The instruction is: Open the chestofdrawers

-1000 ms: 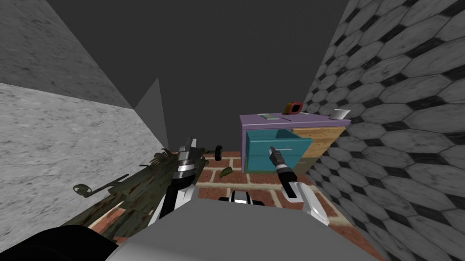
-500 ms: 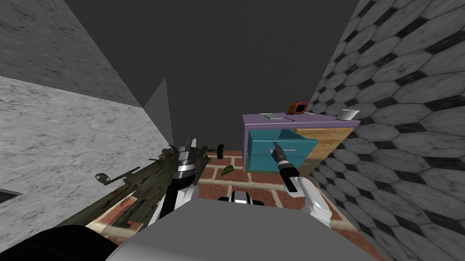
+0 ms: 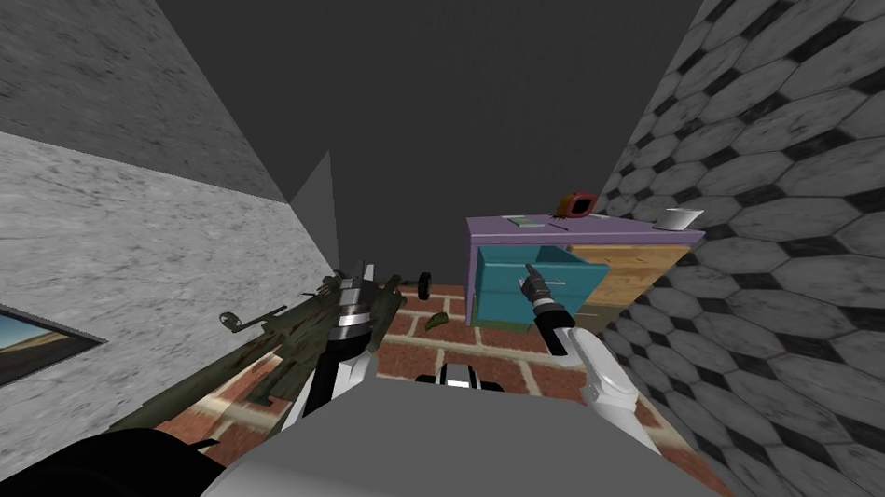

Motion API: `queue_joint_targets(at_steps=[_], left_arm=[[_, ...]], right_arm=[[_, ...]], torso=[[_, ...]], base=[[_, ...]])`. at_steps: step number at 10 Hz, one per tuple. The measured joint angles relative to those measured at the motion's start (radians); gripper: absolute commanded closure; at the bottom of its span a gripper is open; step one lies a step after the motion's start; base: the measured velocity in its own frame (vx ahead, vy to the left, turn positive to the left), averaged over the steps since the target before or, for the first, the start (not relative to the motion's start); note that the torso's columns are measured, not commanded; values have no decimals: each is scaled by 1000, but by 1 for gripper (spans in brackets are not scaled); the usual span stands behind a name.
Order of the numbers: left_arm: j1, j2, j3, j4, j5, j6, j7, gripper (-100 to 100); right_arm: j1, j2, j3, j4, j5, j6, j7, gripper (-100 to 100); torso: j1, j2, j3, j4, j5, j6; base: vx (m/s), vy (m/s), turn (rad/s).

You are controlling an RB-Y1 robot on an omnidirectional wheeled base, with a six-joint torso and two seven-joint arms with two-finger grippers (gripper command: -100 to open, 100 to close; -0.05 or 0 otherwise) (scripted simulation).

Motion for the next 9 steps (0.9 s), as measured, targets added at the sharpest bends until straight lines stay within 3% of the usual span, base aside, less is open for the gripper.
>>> queue_joint_targets(at_steps=[3,4,9], left_arm=[[0,0,0,0,0,0,0,0],[0,0,0,0,0,0,0,0],[0,0,0,0,0,0,0,0]], right_arm=[[-13,-35,18,-1,13,54,-43,-100],[-13,-36,20,-1,13,58,-47,0],[-10,-36,20,2,13,58,-47,0]], torso=[[2,1,1,3,2,1],[2,2,1,2,2,1],[1,0,0,0,1,0]], base=[[-23,8,31],[0,0,0],[0,0,0]])
